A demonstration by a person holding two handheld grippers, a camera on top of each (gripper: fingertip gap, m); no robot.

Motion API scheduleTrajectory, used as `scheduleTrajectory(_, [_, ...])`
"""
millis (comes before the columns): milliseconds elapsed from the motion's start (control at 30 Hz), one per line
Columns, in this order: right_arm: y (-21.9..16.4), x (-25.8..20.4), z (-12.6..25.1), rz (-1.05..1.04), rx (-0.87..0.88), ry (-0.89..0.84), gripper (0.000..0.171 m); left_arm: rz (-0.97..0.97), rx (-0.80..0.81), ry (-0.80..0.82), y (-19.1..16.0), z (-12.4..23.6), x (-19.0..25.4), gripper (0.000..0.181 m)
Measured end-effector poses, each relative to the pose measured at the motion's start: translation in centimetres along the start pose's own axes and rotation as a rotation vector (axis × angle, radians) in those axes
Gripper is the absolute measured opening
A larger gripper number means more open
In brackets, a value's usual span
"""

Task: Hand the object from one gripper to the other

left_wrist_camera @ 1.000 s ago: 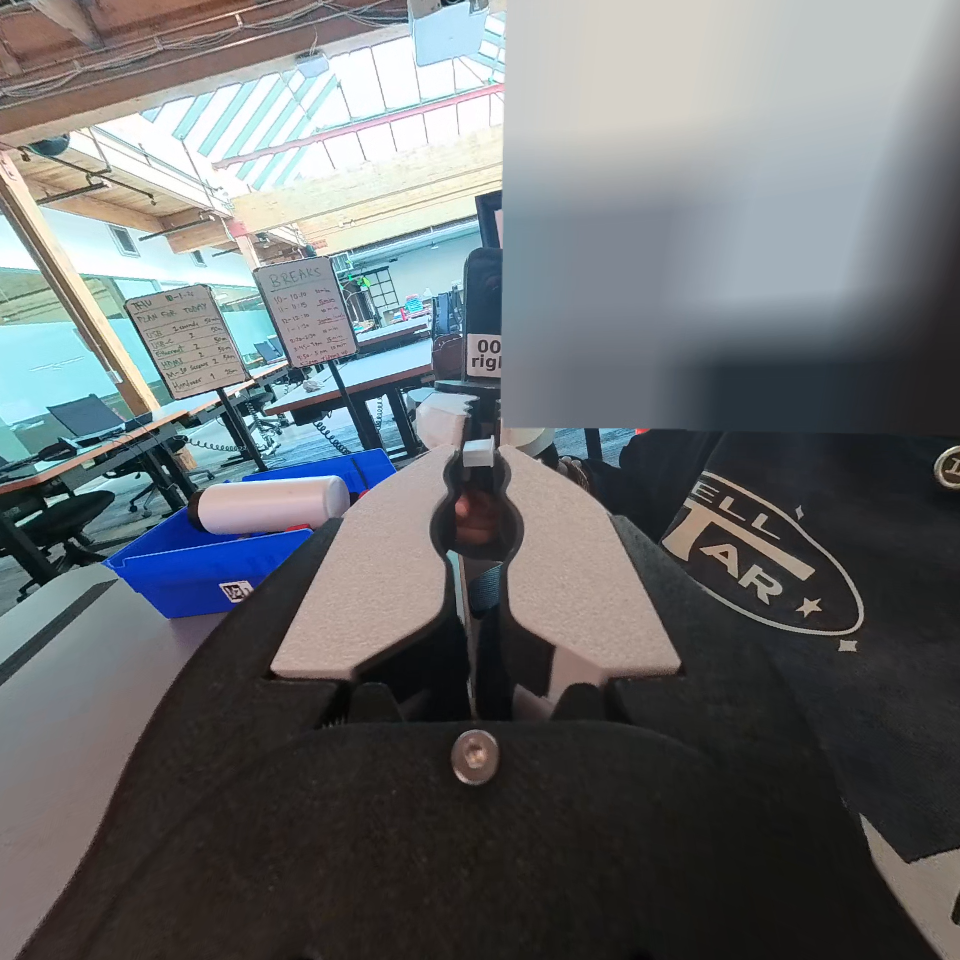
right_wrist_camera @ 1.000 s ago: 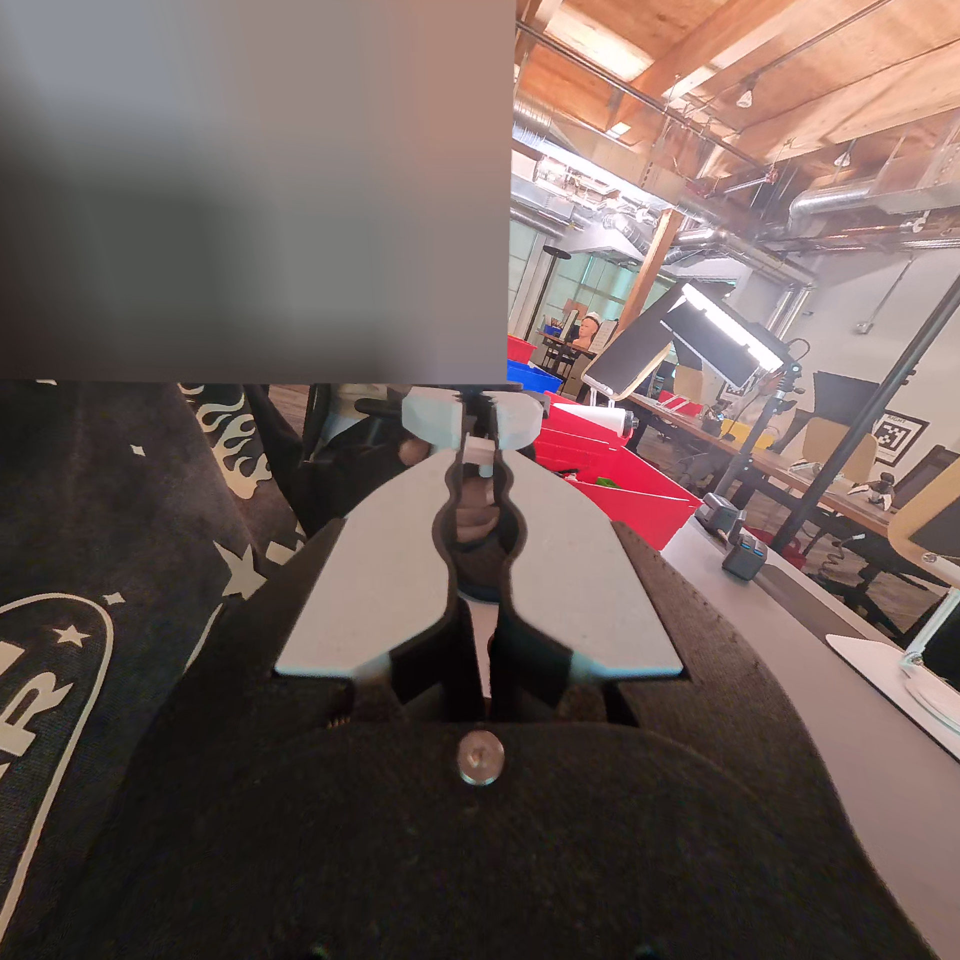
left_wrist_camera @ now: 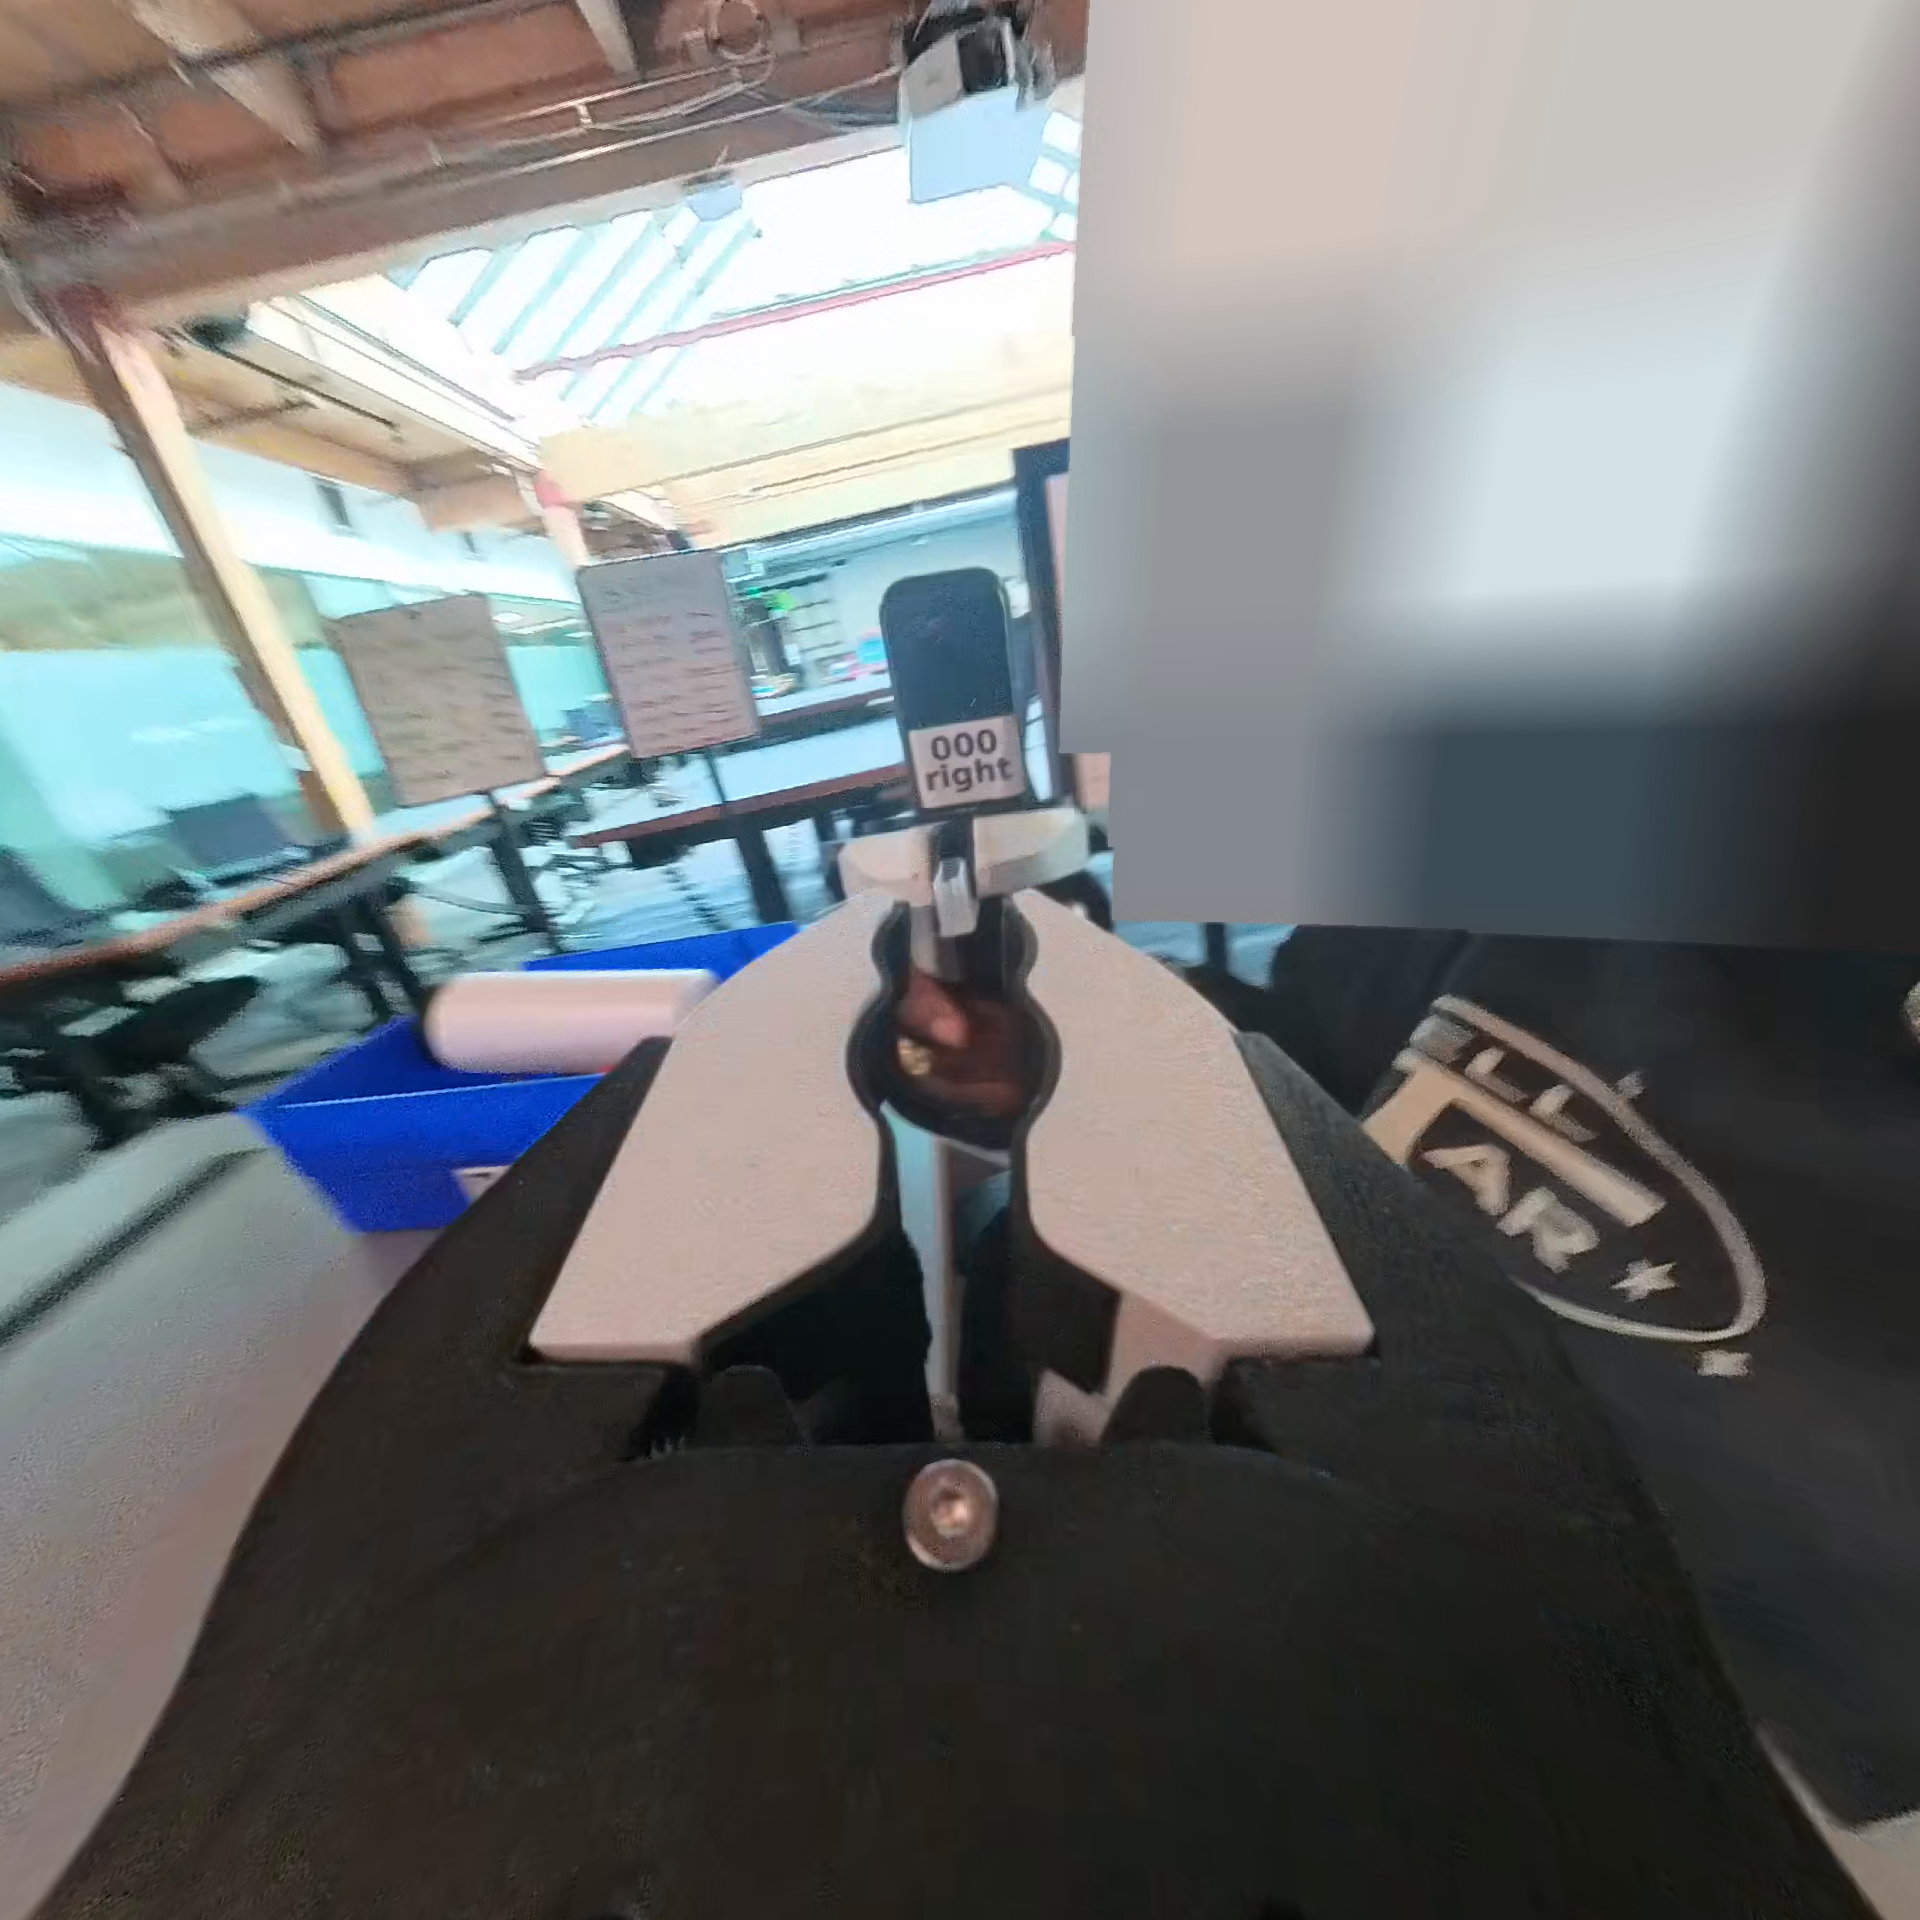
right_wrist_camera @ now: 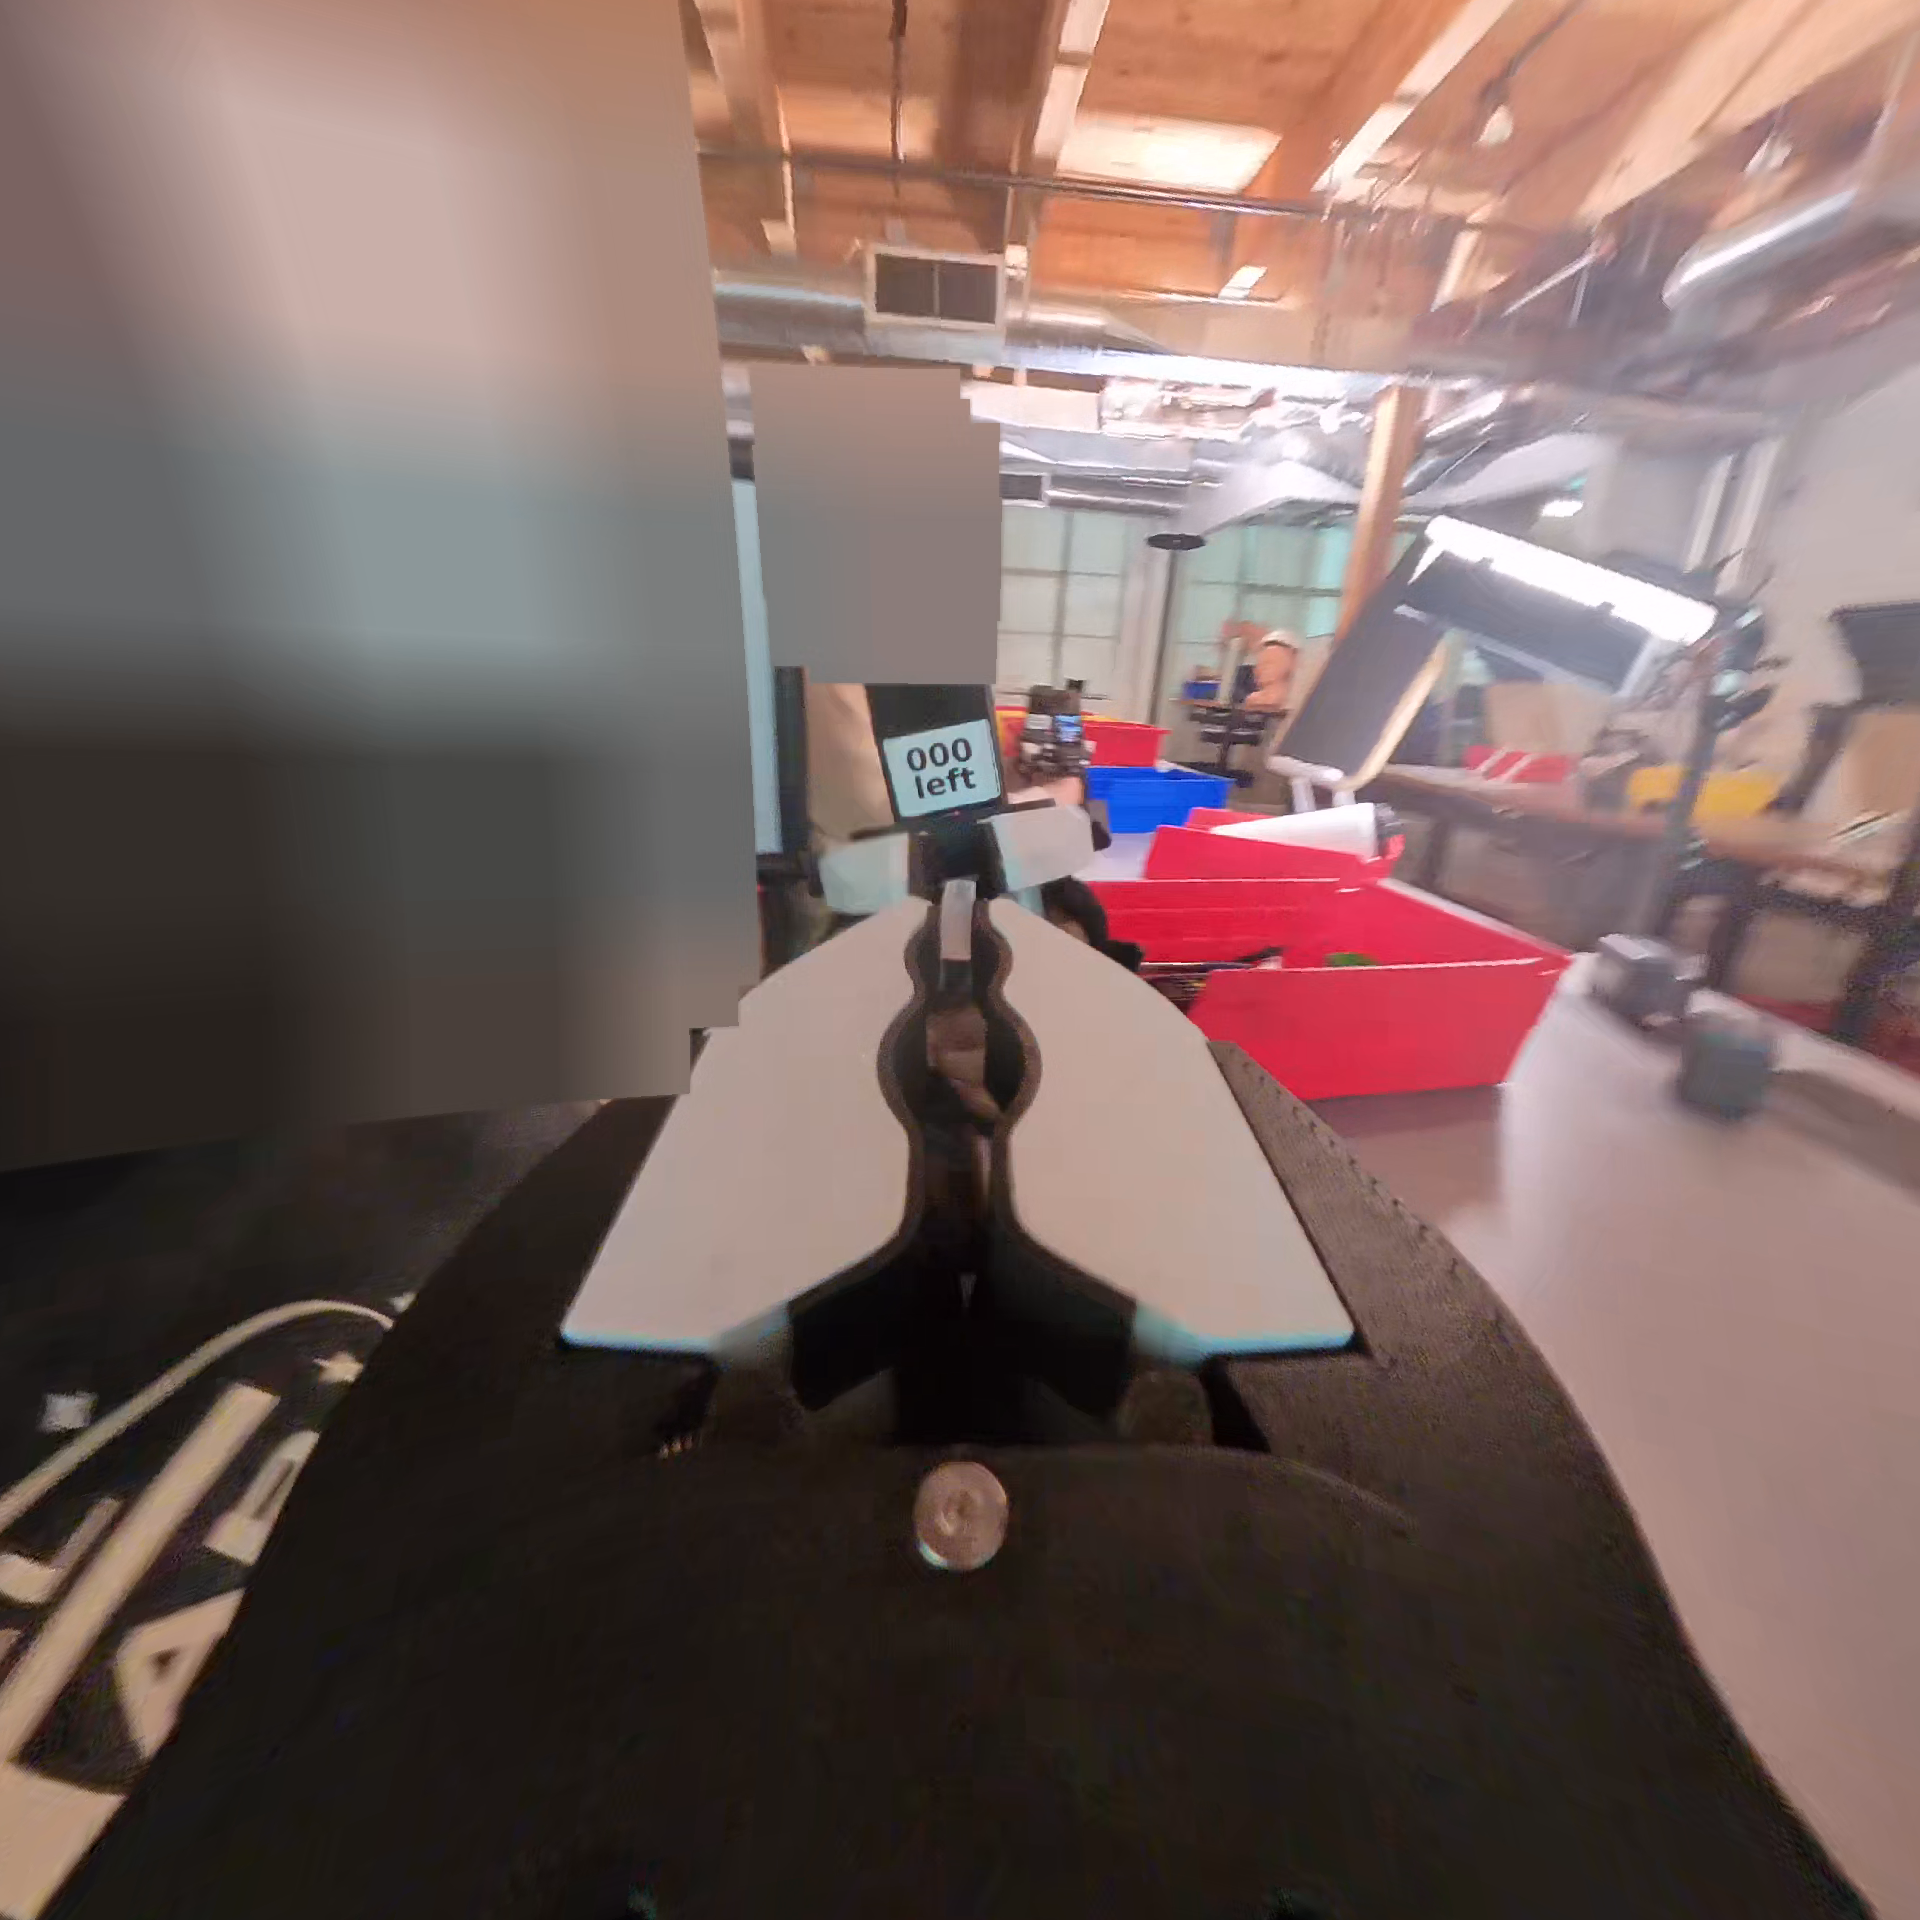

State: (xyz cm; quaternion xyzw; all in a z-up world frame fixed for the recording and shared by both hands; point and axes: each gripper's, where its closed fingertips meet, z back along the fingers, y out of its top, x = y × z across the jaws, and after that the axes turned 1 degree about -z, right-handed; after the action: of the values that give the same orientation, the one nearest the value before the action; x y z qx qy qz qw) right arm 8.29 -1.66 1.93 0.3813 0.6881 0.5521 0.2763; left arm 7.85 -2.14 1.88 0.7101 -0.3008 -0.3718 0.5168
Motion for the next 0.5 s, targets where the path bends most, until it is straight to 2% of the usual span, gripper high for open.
scheduleTrajectory(33, [-0.1,-0.1,-0.1,0.056,-0.014,-0.015,0.005,0.044,0.014,-0.028,0.1,-0.1,0.2,0.016])
scheduleTrajectory(133, [-0.5,-0.6,-0.3,0.146,-0.041,-0.021,0.005,0.066,0.005,-0.056,-0.3,-0.4,0.7,0.014])
scheduleTrajectory(267, [-0.5,-0.9,-0.5,0.166,-0.046,-0.014,0.005,0.036,-0.004,-0.053,-0.3,-0.4,0.9,0.007])
scheduleTrajectory(500, [-0.7,-1.2,-0.7,0.190,-0.053,-0.010,0.005,-0.010,-0.002,-0.068,-0.4,-0.4,1.1,0.005])
